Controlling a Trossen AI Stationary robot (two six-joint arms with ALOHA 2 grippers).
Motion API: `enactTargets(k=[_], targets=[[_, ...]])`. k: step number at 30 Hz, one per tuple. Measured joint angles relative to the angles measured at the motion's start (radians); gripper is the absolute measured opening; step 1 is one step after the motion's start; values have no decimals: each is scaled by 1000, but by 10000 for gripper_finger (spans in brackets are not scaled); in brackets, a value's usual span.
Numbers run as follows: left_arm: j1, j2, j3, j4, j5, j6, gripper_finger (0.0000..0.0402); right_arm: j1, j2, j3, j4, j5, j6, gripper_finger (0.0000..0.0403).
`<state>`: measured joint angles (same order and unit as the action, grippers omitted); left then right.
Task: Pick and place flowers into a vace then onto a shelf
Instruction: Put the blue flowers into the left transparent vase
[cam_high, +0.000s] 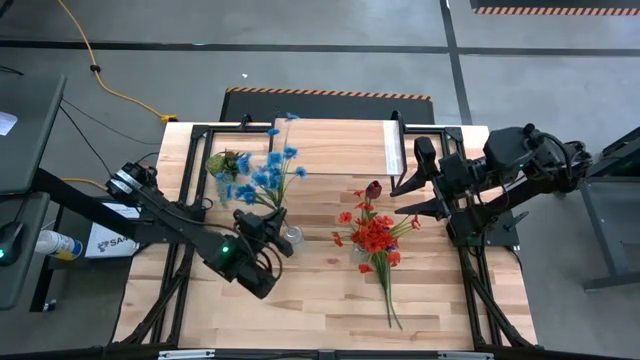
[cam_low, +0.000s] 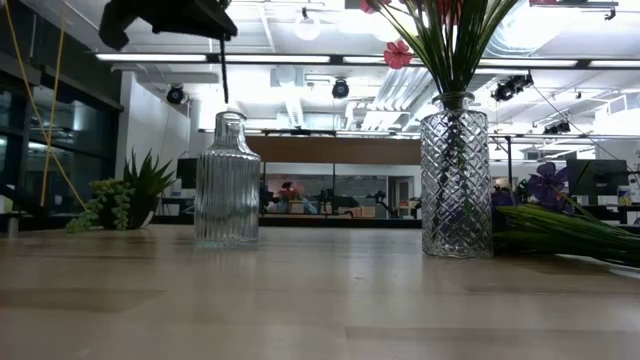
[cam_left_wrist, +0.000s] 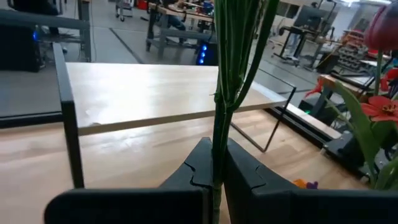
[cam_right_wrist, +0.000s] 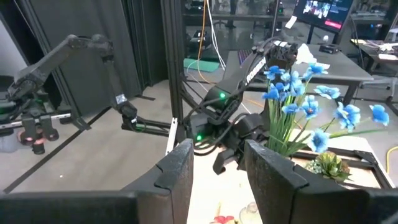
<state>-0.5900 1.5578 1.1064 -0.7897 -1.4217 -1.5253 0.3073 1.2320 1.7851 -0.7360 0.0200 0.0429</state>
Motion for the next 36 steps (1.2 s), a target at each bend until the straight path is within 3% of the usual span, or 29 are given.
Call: enactTargets(k=[17,27,36], targets=[[21,47,-79,46,-23,-154,48,0,0,0,-53,0,-17,135],[21,47,-79,178,46,30,48,0,0,0,-54,55,-42,135],[21,47,-79,172,108,36,48,0,0,0,-54,55,-51,135]])
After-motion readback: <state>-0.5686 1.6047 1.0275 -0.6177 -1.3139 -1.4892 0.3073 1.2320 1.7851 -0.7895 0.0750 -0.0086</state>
